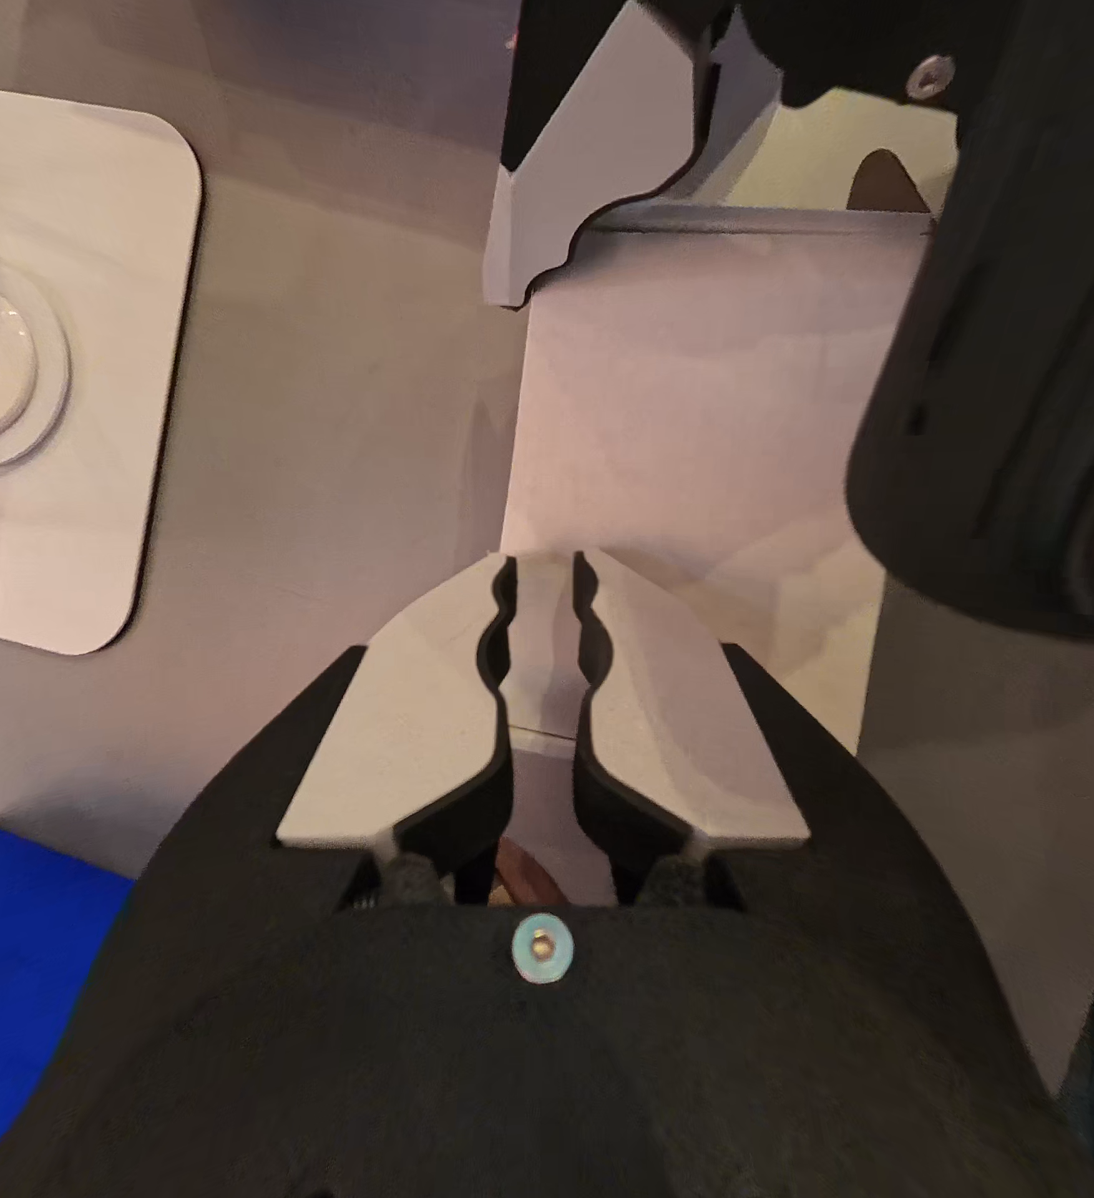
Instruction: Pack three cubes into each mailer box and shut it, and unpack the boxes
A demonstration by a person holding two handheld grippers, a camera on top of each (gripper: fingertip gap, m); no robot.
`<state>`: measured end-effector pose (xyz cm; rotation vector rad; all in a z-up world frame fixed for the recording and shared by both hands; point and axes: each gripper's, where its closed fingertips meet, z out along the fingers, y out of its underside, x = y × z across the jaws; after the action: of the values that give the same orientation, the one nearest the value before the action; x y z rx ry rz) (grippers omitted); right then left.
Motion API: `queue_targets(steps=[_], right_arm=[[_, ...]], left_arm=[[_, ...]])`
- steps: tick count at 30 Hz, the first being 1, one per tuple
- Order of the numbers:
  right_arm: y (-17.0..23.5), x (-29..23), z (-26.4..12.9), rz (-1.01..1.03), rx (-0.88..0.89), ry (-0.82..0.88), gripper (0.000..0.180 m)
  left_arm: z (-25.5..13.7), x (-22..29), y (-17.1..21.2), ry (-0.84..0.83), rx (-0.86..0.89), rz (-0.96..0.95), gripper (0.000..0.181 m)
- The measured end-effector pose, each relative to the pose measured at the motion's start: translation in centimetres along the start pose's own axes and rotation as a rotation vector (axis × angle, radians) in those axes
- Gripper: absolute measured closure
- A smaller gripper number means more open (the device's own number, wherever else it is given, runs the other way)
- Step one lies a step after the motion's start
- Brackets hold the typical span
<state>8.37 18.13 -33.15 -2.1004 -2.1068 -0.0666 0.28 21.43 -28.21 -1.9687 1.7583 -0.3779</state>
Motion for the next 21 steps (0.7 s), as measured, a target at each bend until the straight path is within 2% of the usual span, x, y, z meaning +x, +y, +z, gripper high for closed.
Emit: queue_targets(steps=[6, 11, 14, 17, 21], right_arm=[[-0.5, -0.1, -0.7, 0.064, 0.061, -0.123, 0.041], [-0.6, -0.3, -1.2, 0.089, 0.092, -0.216, 0.041], [-0.6, -0.4, -1.4, 0.096, 0.084, -0.257, 0.041], [-0.8, -0.8, -1.8, 0.100, 0.095, -0.314, 0.041], [-1.1, -1.2, -2.0, 0.113, 0.129, -0.363, 0.041]], left_arm=[[-2.4, 0.7, 0.7, -0.021, 0.058, 0.019, 0.126], [-5.5, 3.2, 1.1, -0.124, 0.162, 0.186, 0.104], [-5.2, 5.3, 2.6, -0.159, 0.103, 0.325, 0.090], [-4.1, 5.3, 3.9, -0.248, 0.048, 0.404, 0.084], [-2.6, 4.0, 4.1, -0.415, 0.066, 0.512, 0.091]])
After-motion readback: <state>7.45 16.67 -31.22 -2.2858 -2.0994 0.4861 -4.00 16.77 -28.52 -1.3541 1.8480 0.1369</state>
